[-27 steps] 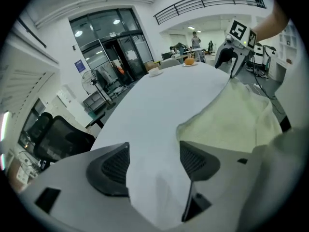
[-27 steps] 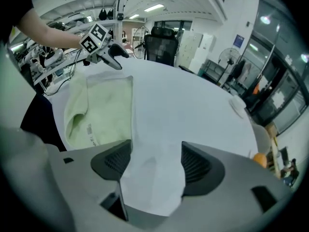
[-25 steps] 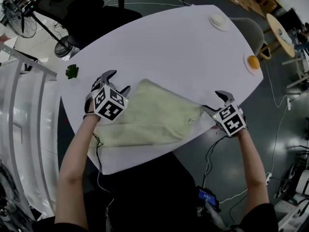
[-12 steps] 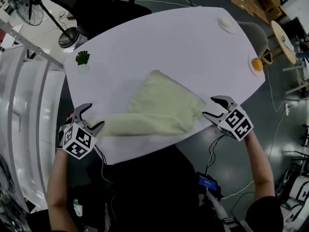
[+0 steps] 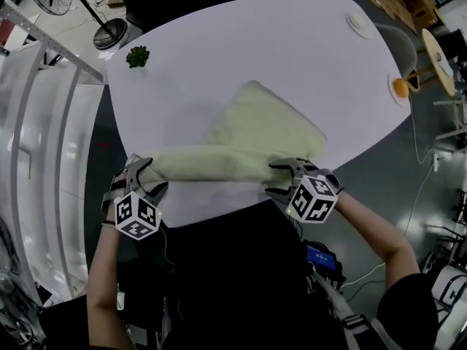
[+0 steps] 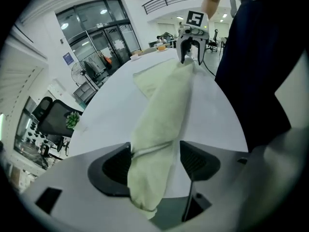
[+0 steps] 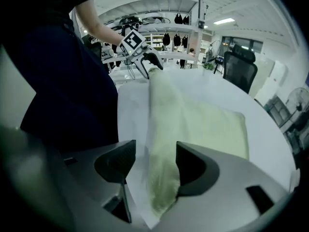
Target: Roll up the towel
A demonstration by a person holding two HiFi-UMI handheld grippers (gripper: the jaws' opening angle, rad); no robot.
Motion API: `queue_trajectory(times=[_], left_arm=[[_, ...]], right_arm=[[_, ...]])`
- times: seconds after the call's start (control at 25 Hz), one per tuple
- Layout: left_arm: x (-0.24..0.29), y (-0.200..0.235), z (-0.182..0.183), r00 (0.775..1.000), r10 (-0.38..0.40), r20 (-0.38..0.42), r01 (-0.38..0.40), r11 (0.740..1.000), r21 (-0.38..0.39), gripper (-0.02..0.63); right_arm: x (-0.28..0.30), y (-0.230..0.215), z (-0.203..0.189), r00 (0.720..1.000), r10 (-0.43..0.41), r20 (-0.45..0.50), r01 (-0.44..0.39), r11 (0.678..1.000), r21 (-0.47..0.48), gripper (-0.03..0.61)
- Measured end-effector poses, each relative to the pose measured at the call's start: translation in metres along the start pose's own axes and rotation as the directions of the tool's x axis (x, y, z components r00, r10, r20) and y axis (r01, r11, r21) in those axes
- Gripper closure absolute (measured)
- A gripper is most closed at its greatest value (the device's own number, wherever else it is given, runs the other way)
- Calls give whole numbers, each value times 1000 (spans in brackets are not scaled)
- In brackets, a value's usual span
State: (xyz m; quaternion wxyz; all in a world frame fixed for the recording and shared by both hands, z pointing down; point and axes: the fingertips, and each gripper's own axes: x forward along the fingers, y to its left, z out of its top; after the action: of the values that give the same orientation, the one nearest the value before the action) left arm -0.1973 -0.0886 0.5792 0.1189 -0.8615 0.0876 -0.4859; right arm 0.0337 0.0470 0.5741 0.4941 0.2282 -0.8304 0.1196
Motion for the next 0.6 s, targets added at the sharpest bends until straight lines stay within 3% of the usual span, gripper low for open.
queue_trajectory(times=[0.08, 0.32, 0.44, 0.6], left_arm=[[9, 1, -4, 1000, 23, -7, -23, 1000, 2, 274], [19, 2, -4, 999, 36, -36, -35, 999, 25, 371], [19, 3, -2, 998, 33, -59, -28, 997, 75, 454], [15, 4, 4, 997, -20, -78, 28, 995, 98, 488]], right_arm=[[11, 0, -10, 998, -44, -33, 44, 999, -17, 319], [16, -18, -32, 979, -178, -103, 178, 984, -17, 435], [12, -17, -27, 980, -166, -109, 165, 986, -19, 529], [2, -15, -17, 994, -61, -93, 66, 996, 53, 537]])
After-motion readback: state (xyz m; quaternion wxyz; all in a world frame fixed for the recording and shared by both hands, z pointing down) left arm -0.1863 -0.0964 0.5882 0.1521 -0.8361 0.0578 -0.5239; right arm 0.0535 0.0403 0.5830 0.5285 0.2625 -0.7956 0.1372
